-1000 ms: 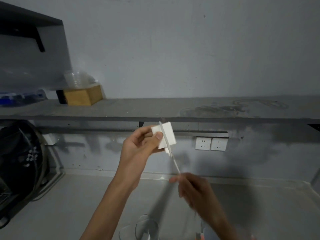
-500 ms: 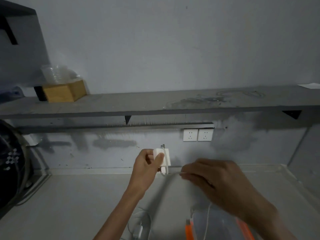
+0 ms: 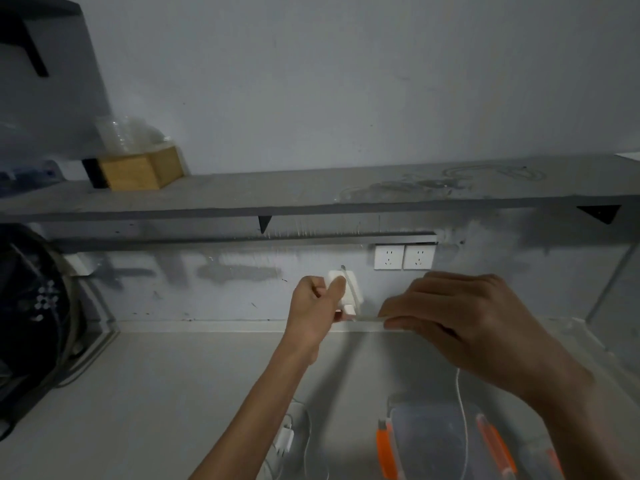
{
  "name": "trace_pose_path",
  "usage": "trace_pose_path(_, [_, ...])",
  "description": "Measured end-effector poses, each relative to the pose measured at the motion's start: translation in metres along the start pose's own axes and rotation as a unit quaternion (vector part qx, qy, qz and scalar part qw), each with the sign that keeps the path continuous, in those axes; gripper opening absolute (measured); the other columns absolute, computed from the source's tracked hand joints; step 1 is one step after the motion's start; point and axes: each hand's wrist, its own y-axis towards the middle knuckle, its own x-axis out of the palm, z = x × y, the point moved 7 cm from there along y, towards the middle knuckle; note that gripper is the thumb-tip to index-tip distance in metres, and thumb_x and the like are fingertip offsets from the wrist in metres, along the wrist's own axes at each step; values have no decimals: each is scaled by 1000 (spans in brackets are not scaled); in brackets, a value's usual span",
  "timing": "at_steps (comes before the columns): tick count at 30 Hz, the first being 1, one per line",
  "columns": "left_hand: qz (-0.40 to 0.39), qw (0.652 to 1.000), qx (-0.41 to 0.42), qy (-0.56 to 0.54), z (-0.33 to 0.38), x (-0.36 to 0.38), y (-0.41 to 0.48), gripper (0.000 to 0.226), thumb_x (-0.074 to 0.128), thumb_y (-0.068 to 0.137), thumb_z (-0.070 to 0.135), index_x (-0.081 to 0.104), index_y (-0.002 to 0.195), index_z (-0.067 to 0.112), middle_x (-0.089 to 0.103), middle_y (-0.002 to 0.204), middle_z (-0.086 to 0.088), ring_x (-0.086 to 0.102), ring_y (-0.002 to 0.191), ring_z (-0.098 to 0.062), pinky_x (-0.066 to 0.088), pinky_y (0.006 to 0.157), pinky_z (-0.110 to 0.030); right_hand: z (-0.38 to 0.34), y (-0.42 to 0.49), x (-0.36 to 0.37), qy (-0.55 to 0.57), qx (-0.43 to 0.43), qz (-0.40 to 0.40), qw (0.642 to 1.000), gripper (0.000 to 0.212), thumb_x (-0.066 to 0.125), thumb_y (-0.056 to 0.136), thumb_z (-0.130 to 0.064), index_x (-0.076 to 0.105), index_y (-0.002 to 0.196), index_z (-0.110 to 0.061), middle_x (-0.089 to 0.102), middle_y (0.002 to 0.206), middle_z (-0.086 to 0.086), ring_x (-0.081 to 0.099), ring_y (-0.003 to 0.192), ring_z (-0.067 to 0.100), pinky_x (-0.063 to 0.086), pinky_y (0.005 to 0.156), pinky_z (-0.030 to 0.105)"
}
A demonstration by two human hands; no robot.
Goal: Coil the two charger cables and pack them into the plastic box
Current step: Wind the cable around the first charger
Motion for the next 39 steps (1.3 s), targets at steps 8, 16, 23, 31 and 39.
trace_pose_path(8, [-145,958,241,60,36,22,-80,23,63,89,19,63,112,23,64,109,1,62,104,-13,58,84,-41,100,20,-9,161,172,135,962,4,72,82,-31,75,81,-34,74,82,-20,70,78,3,56,71,25])
trace_pose_path(16, [-203,947,244,40,67,12,-76,29,65,85,16,69,110,30,69,106,3,65,103,-13,57,77,-27,114,3,102,477,268,23,837,7,75,76,-14,75,75,-21,73,74,-3,66,71,13,51,68,29])
trace_pose_path(23, [-111,980,156,-44,58,1,-38,21,60,93,7,72,105,20,75,91,-1,74,85,-14,61,72,-28,103,-39,150,473,389,85,786,35,54,97,-8,62,63,-8,44,48,-6,30,38,5,23,38,15])
trace_pose_path(31, [77,991,106,-32,5,-12,13,17,64,92,16,67,108,15,70,101,-1,66,91,-14,53,75,-19,41,-85,174,342,371,-20,863,16,53,86,-48,61,93,-38,63,56,-8,52,43,1,45,49,20])
trace_pose_path(39, [-83,942,263,190,3,12,-40,35,59,90,12,59,100,46,57,99,13,59,94,-7,52,74,-15,47,-26,33,-28,153,102,983,13,63,87,-36,73,84,-29,75,78,-18,68,66,1,54,55,27])
